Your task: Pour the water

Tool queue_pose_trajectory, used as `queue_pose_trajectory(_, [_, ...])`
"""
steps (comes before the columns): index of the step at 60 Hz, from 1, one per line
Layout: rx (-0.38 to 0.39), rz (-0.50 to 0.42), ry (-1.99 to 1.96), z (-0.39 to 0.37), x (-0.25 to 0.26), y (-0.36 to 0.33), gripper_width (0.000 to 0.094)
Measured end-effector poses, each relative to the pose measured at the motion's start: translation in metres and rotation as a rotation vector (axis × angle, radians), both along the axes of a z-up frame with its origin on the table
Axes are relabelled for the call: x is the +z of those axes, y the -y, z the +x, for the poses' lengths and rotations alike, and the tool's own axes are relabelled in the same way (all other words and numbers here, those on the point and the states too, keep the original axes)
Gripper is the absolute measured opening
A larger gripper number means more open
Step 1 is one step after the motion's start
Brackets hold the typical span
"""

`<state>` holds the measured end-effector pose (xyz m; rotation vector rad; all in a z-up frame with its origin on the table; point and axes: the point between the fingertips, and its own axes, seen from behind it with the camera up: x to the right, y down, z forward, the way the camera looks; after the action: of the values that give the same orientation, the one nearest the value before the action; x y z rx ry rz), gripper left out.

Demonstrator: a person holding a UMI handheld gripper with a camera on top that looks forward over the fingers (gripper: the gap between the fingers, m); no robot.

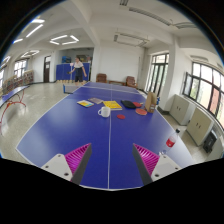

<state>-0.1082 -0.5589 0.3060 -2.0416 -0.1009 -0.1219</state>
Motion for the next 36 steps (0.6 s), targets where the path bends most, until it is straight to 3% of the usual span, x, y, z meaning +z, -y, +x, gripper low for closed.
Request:
queue_pose_trajectory(20, [-0.203, -0.130, 0.047, 0.243, -0.188, -0.018, 0.0854])
queue_pose_trajectory(36, [-0.193, 0.003, 0.015, 0.379, -0.224, -0.128, 0.0855])
